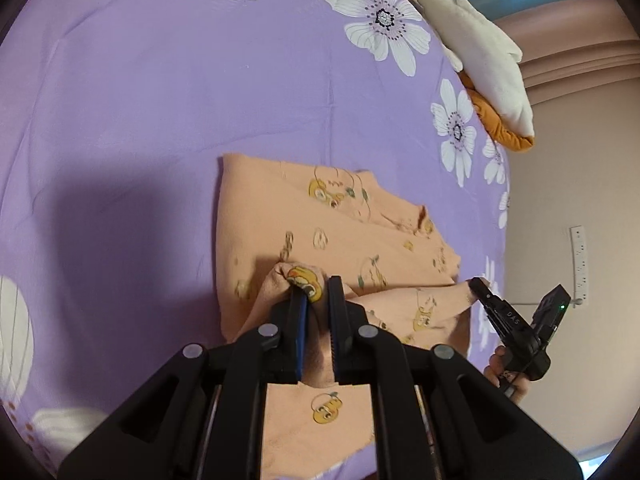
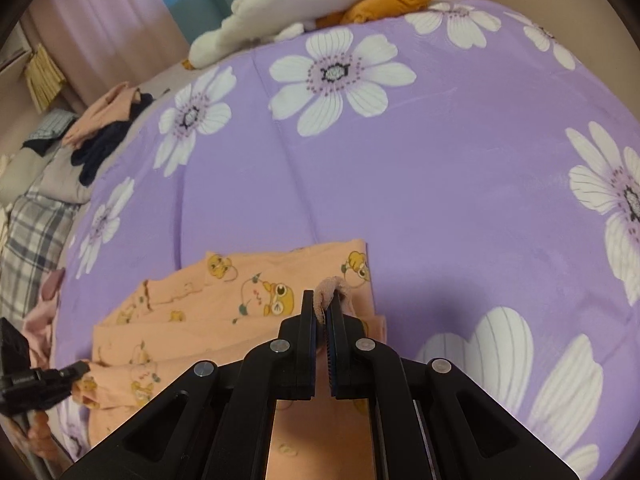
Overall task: Fold small clothes
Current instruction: 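Lift the held edge with both tools and fold the shirt over again, then open both tools and release the folded edge onto the shirt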
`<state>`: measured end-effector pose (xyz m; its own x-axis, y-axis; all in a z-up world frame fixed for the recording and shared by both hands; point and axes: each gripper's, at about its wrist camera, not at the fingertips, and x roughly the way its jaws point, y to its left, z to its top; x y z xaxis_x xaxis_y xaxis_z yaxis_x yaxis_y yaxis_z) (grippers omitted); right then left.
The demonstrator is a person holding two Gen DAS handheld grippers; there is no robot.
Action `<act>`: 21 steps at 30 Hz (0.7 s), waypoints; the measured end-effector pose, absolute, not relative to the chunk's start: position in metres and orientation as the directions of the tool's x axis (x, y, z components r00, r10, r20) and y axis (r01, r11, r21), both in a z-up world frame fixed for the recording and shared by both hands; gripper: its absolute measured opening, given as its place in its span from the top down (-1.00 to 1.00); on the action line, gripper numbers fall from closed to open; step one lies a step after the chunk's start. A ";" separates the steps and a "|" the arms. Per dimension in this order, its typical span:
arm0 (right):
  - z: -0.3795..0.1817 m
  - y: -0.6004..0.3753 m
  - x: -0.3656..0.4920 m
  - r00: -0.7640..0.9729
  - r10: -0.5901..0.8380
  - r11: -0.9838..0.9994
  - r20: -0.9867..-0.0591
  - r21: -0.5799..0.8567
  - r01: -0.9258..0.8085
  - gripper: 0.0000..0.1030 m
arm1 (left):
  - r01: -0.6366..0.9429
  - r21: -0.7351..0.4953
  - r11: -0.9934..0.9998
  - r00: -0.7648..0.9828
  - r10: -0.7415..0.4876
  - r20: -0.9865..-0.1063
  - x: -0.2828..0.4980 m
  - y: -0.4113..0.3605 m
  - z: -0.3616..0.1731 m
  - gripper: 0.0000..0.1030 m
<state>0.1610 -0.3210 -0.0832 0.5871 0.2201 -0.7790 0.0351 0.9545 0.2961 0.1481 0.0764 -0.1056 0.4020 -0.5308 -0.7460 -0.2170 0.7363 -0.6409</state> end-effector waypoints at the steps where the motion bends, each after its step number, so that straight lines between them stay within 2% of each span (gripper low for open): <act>1: -0.084 -0.321 0.163 0.584 0.223 0.953 -0.781 0.300 0.036 0.89 | -0.215 -0.641 0.737 0.405 -0.530 -0.745 0.151 0.077 -0.105 0.83; 6: -0.091 -0.321 0.176 0.563 0.243 0.945 -0.790 0.324 0.046 0.89 | -0.228 -0.624 0.748 0.409 -0.508 -0.758 0.167 0.082 -0.114 0.79; 8: -0.097 -0.318 0.181 0.549 0.214 0.957 -0.808 0.285 0.046 0.89 | -0.258 -0.615 0.746 0.382 -0.506 -0.774 0.174 0.084 -0.125 0.80; 18: -0.114 -0.313 0.192 0.531 0.196 0.958 -0.824 0.275 0.074 0.89 | -0.287 -0.666 0.688 0.385 -0.554 -0.738 0.177 0.091 -0.136 0.80; 21: -0.112 -0.311 0.193 0.531 0.187 0.963 -0.826 0.262 0.069 0.89 | -0.286 -0.675 0.680 0.405 -0.553 -0.728 0.173 0.091 -0.124 0.55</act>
